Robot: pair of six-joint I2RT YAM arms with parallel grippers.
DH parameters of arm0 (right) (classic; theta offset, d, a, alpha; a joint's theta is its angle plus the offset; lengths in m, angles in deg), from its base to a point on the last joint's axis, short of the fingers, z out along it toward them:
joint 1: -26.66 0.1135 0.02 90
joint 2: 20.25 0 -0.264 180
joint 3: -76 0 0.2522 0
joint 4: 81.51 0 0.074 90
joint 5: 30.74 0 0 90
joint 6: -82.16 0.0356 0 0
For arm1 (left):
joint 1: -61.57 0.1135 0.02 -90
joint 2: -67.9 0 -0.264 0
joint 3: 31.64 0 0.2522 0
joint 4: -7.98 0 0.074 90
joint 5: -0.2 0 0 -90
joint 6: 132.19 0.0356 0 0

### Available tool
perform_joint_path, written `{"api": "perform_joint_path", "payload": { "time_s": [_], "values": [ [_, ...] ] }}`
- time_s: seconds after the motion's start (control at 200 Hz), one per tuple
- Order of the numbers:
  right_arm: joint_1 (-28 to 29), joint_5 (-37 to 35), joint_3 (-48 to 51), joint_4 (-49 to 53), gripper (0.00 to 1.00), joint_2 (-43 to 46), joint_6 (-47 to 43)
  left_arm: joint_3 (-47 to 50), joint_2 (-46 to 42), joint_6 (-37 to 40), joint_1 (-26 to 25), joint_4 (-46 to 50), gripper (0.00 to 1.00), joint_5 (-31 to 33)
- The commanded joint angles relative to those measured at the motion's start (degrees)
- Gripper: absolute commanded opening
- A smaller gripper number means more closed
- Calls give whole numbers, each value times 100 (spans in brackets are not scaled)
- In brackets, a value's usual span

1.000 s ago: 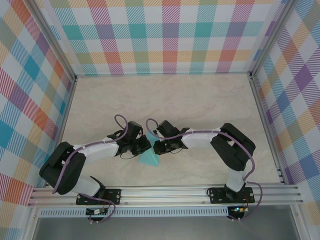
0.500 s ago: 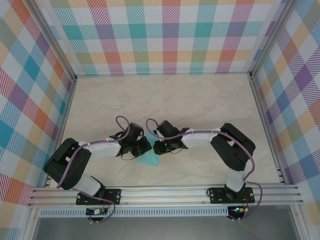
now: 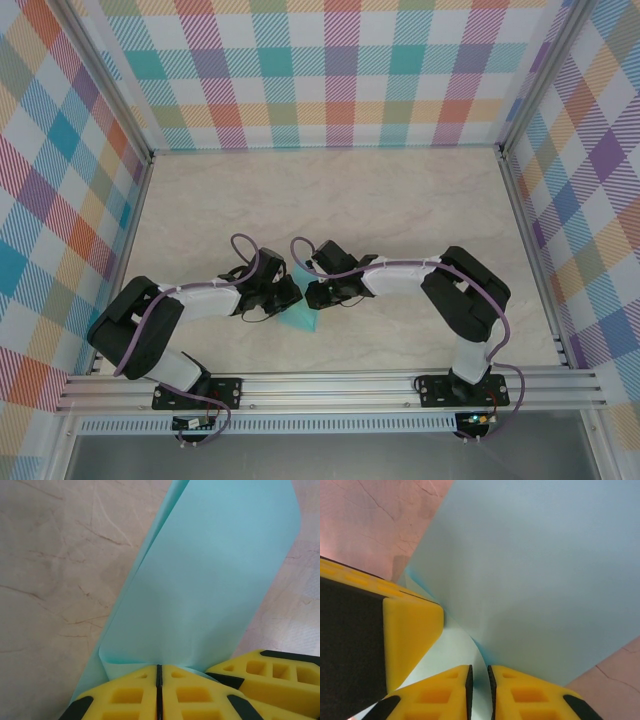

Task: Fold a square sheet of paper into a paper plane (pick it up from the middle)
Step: Fold the triangle a second time at the center of the table.

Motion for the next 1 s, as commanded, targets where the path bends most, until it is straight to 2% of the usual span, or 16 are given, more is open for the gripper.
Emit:
{"api": "perform_joint_path", "payload": {
  "time_s": [0.0, 0.145, 0.31, 0.395, 0.46, 0.55, 0.695, 0.995],
  "values": [
    [26, -222, -64, 547, 23, 126, -24, 288, 308, 128, 58, 431, 9, 316],
    [26, -401, -36, 759, 41, 673, 64, 285, 331, 160, 58, 443, 8, 331],
    [26, -349, 162, 802, 44, 1250, 261, 296, 306, 190, 59, 464, 8, 349],
    [26, 238, 258, 536, 37, 1355, 389, 305, 319, 203, 58, 452, 8, 331],
    [39, 835, 300, 233, 26, 1267, 525, 305, 319, 210, 58, 447, 8, 339],
    [71, 1168, 300, 45, 18, 1057, 784, 301, 317, 206, 59, 447, 8, 340],
    [103, 1570, 274, -179, 14, 679, 1027, 296, 333, 206, 58, 406, 8, 314],
    [149, 1508, -129, 197, 17, 145, 1034, 259, 361, 256, 58, 404, 8, 252]
  ]
}}
